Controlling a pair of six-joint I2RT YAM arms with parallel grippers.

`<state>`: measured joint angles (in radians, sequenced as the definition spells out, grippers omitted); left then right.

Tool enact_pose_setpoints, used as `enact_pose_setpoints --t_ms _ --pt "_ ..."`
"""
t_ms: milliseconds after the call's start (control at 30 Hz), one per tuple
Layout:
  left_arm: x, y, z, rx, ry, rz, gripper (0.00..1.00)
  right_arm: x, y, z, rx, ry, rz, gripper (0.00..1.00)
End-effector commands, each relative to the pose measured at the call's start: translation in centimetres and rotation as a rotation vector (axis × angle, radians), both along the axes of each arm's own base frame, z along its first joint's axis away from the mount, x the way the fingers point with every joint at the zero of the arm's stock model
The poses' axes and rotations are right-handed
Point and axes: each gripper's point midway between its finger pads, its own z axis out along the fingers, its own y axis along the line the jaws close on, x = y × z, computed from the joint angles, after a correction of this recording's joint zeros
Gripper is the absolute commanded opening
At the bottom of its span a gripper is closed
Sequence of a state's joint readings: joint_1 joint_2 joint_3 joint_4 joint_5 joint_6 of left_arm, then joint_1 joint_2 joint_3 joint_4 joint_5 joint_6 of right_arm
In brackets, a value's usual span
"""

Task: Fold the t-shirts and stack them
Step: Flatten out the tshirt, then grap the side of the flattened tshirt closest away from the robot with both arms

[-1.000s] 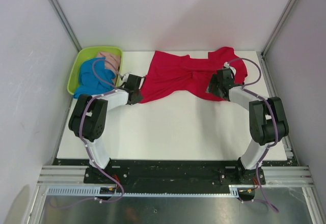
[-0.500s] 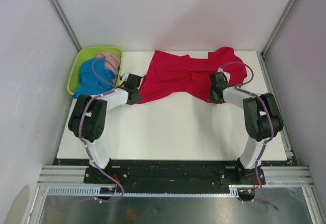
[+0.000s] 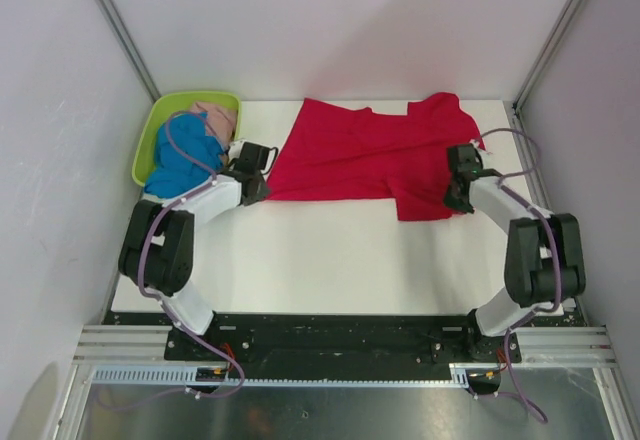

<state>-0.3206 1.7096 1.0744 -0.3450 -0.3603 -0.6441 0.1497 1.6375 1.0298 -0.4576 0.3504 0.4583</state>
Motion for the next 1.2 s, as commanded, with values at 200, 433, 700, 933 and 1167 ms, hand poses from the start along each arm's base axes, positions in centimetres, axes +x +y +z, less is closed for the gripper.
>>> enact_pose_setpoints --t_ms 200,433,700,933,1167 --pt "-4.3 1.0 0.3 -0.026 0.029 0.008 0.00 -4.2 0.1 5.5 0.068 -0.090 0.008 0.55" --pt "-4.3 0.6 0.7 -0.049 0.022 0.000 0.00 -6.0 6.3 5.0 0.106 -0.069 0.115 0.57" --pt "-4.2 0.0 1.0 -0.076 0.019 -0.015 0.00 -8.6 9.3 2.0 0.110 -0.019 0.170 0.51" --pt "-4.2 -0.2 1.2 -0.087 0.019 -0.028 0.00 -10.2 10.6 -0.8 0.110 0.028 0.189 0.51" --pt "-4.1 -0.3 1.2 -0.089 0.020 -0.031 0.00 -11.0 10.8 -2.2 0.069 0.049 0.191 0.50"
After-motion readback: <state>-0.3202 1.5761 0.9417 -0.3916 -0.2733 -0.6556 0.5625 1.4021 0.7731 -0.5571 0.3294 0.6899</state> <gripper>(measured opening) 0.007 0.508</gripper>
